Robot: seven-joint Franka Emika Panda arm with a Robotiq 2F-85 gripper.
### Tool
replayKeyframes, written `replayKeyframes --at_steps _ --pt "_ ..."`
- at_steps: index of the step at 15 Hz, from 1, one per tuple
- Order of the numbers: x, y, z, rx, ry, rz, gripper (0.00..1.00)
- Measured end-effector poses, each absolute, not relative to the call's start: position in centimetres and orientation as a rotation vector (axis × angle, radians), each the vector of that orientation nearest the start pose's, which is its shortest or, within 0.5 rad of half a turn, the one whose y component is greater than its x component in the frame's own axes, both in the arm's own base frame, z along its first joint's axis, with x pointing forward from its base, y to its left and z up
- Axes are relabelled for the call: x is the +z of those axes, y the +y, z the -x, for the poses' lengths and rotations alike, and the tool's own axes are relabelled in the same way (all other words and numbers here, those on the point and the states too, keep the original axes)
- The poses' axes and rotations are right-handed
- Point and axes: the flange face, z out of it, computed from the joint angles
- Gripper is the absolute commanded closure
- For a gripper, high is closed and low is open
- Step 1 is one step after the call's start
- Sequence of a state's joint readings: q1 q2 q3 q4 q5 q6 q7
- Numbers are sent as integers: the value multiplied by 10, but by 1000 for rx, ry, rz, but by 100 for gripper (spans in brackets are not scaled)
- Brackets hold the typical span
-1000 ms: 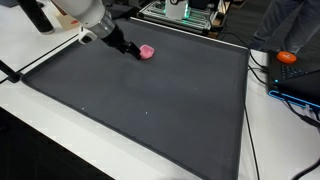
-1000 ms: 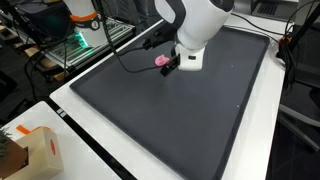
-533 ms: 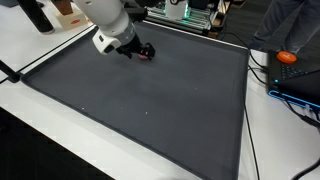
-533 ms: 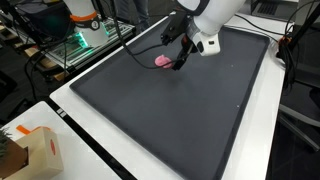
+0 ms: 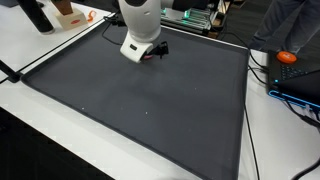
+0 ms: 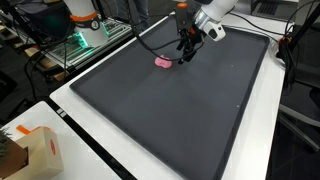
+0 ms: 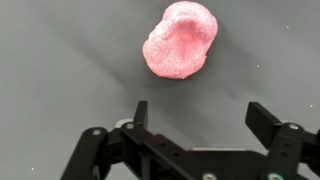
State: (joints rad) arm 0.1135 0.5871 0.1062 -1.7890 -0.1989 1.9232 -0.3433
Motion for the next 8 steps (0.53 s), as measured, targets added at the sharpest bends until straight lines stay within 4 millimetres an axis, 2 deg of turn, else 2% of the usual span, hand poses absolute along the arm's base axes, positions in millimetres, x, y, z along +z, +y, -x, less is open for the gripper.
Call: replayKeyframes --at_steps 8 --pt "190 145 -554 804 -1663 2803 0"
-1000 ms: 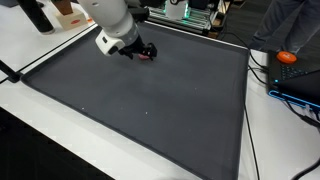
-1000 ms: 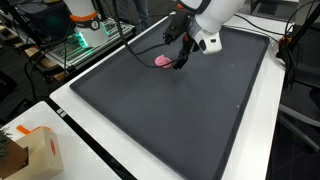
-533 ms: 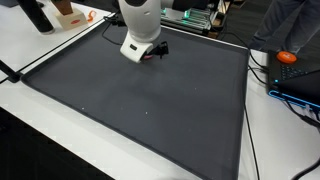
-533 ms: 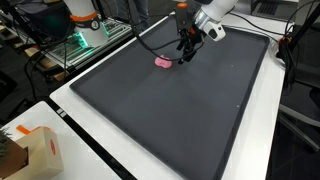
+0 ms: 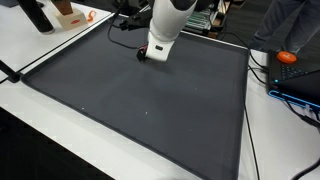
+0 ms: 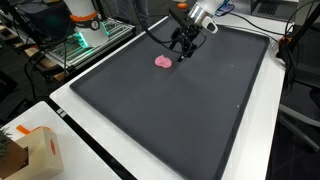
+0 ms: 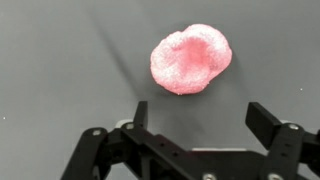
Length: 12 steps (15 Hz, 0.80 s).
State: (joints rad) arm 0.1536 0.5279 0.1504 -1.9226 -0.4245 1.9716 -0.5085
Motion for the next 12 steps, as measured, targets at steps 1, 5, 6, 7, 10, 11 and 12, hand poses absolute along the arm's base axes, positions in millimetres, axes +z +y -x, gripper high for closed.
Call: replayKeyframes --at_steps 1,5,6,7,10,11,12 --pt "190 148 -549 797 -1731 2777 0" --pt "188 155 -529 769 -1892 2685 0" --pt "188 156 -524 768 -1911 2668 0" --pt "188 157 -519 770 -1926 2653 0" --pt "189 157 -507 769 -1966 2617 0" --pt "189 157 -504 765 -1977 2607 0" --pt "190 157 -501 761 -1989 2597 0"
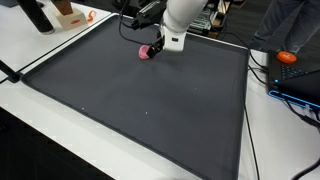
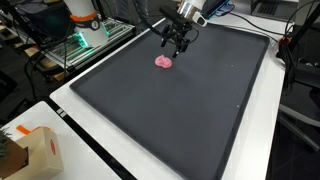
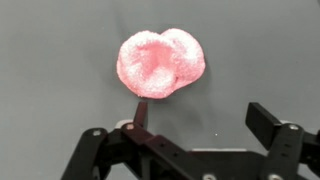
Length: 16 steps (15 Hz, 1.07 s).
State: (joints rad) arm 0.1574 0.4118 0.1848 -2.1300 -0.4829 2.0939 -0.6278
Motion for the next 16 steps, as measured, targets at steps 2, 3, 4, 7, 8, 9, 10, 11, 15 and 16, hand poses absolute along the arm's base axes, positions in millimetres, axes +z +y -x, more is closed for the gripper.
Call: replayKeyframes --at_steps 2,3,4,7,8,9,10,11,15,16 --pt "191 158 -497 755 -2007 2583 0" --pt "192 158 -496 749 -2011 2582 0" --pt "192 158 -495 741 -2013 2583 0" --pt "195 159 -497 706 -2019 2589 0" --pt "196 160 -498 695 -2018 2593 0" --pt "196 159 -499 685 -2015 2598 0" --pt "196 159 -500 675 -2008 2606 0" --pt "197 158 -501 666 -1993 2620 0" --pt "202 149 -510 634 -1889 2706 0" --pt "203 147 -513 624 -1849 2731 0"
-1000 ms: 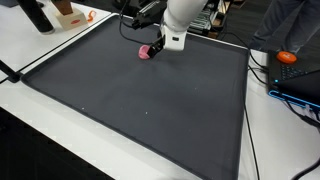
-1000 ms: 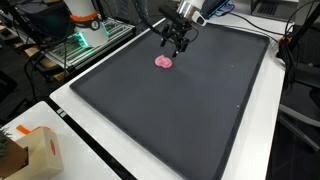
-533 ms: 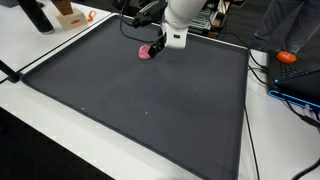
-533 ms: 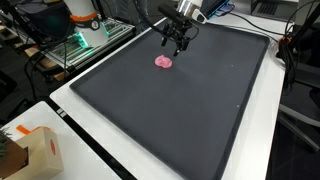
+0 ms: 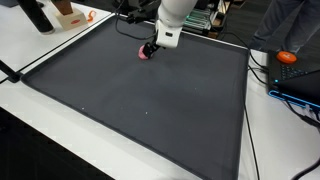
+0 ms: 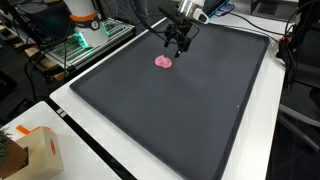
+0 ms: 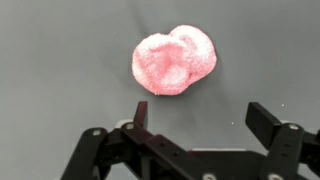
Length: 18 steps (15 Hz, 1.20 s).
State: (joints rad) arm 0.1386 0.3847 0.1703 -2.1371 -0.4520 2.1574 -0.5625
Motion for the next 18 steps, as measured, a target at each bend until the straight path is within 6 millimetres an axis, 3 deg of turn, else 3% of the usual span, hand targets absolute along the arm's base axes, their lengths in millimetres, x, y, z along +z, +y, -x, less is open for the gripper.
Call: replayKeyframes --at_steps 8,18 --pt "216 118 -543 520 -1347 2944 0" --pt "218 45 -579 444 -531 3105 0"
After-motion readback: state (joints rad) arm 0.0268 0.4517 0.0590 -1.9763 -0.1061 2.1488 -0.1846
